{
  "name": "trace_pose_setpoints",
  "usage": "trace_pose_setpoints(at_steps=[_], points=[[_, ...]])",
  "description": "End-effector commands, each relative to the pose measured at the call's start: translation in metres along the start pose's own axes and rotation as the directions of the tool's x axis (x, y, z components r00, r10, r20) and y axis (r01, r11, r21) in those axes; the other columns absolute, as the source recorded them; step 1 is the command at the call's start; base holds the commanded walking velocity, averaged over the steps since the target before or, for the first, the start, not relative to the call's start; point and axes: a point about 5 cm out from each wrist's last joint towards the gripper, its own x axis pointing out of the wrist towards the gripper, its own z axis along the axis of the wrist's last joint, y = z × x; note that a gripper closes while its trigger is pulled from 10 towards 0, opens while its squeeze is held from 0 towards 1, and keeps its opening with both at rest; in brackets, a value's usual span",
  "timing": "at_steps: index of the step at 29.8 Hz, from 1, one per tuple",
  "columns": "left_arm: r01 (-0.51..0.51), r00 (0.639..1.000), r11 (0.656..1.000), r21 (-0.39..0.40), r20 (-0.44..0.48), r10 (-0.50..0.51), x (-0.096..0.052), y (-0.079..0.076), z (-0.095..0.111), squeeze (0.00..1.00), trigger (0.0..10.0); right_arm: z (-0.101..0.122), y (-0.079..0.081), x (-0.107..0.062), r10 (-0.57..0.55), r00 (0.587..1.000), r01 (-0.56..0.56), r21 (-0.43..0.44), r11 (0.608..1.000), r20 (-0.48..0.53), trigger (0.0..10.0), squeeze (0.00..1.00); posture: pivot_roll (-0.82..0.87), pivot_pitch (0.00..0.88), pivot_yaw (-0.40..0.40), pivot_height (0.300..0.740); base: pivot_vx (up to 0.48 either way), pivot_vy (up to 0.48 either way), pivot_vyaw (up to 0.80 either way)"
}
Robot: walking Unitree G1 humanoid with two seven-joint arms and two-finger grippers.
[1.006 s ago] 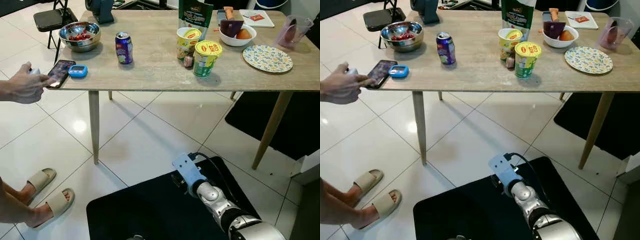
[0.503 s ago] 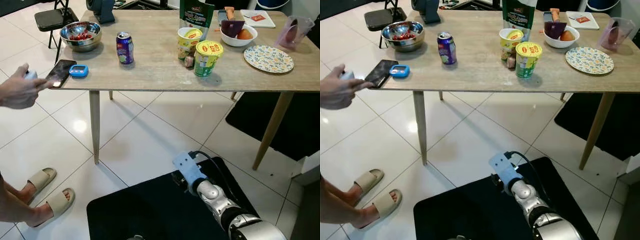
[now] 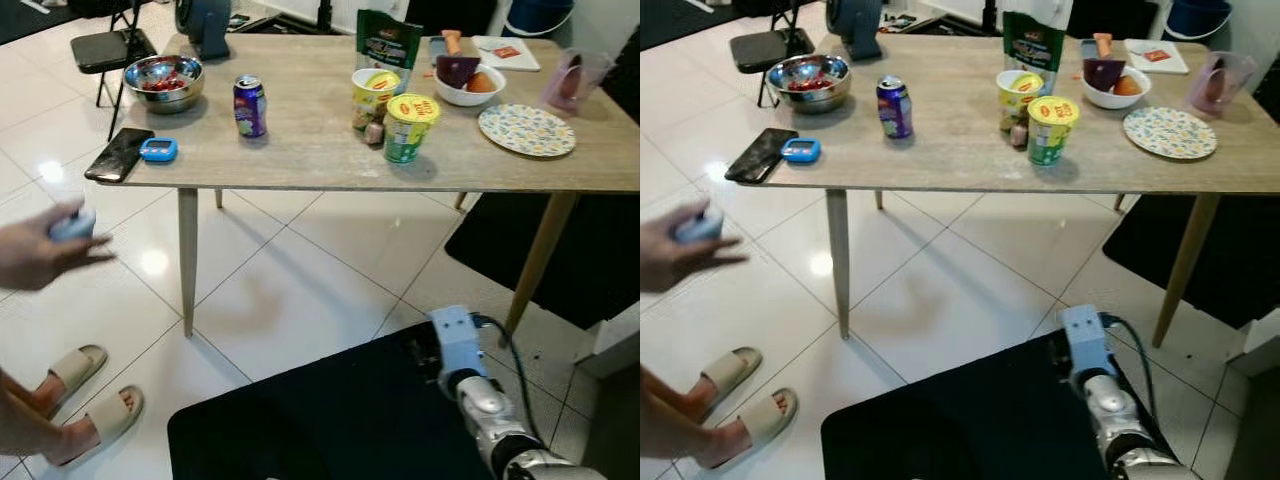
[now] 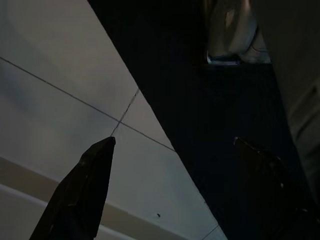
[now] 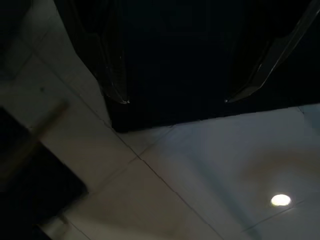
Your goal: Restocking fridge
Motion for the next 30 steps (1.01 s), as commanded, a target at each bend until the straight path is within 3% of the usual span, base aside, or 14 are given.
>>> trace_pose_setpoints(at_steps=[1, 3, 6, 9, 11, 14, 19, 23, 27, 30], points=[[-0.009, 1.000, 1.000, -0.001, -0.030, 0.009, -0.002, 0.003, -0.007, 0.00, 10.0, -0.013, -0.014, -0.006, -0.062, 0.997, 0.065, 0.047, 0.997, -0.055, 10.0, 0.00, 0.13, 0.111, -0.011, 0.740, 0.000, 0.000, 0.00], [-0.026, 0.999, 1.000, -0.007, -0.038, 0.026, -0.002, 0.008, -0.007, 0.00, 10.0, -0.031, -0.039, -0.018, -0.154, 0.980, 0.165, 0.078, 0.983, -0.126, 10.0, 0.00, 0.11, 0.096, -0.017, 0.740, 0.000, 0.000, 0.00], [-0.034, 0.998, 0.999, -0.010, -0.045, 0.033, -0.003, 0.010, -0.008, 0.00, 10.0, -0.043, -0.048, -0.026, -0.187, 0.967, 0.203, 0.079, 0.976, -0.174, 10.0, 0.00, 0.10, 0.093, -0.019, 0.740, 0.000, 0.000, 0.00], [-0.055, 0.997, 0.998, -0.020, -0.064, 0.054, -0.005, 0.014, -0.013, 0.00, 10.0, -0.077, -0.059, -0.048, -0.249, 0.917, 0.284, 0.073, 0.956, -0.313, 10.0, 0.00, 0.10, 0.083, -0.023, 0.740, 0.000, 0.000, 0.00], [-0.074, 0.994, 0.997, -0.021, -0.082, 0.072, -0.006, 0.018, -0.018, 0.00, 10.0, -0.096, -0.057, -0.061, -0.247, 0.888, 0.291, 0.057, 0.955, -0.388, 10.0, 0.00, 0.09, 0.079, -0.025, 0.740, 0.000, 0.000, 0.00], [-0.083, 0.993, 0.996, -0.020, -0.089, 0.081, -0.007, 0.020, -0.019, 0.00, 10.0, -0.103, -0.055, -0.065, -0.242, 0.878, 0.285, 0.043, 0.958, -0.414, 10.0, 0.00, 0.09, 0.078, -0.025, 0.740, 0.000, 0.000, 0.00], [-0.176, 0.976, 0.984, -0.028, -0.135, 0.171, -0.016, 0.045, -0.031, 0.00, 10.0, -0.143, -0.038, -0.095, -0.186, 0.797, 0.188, -0.055, 0.981, -0.575, 10.0, 0.00, 0.10, 0.073, -0.020, 0.740, 0.000, 0.000, 0.00], [-0.225, 0.960, 0.974, -0.014, -0.177, 0.219, -0.023, 0.061, -0.037, 0.00, 10.0, -0.155, -0.025, -0.104, -0.140, 0.766, 0.132, -0.059, 0.989, -0.628, 10.0, 0.00, 0.10, 0.071, -0.013, 0.740, 0.000, 0.000, 0.00], [-0.253, 0.946, 0.967, 0.009, -0.205, 0.249, -0.027, 0.070, -0.041, 0.00, 10.0, -0.158, -0.016, -0.105, -0.098, 0.757, 0.082, -0.054, 0.995, -0.646, 10.0, 0.00, 0.09, 0.068, -0.007, 0.740, 0.000, 0.000, 0.00], [-0.335, 0.919, 0.942, 0.007, -0.219, 0.328, -0.034, 0.085, -0.043, 0.00, 10.0, -0.159, -0.003, -0.103, -0.027, 0.757, 0.009, -0.032, 0.999, -0.652, 10.0, 0.00, 0.09, 0.061, -0.005, 0.740, 0.000, 0.000, 0.00]])
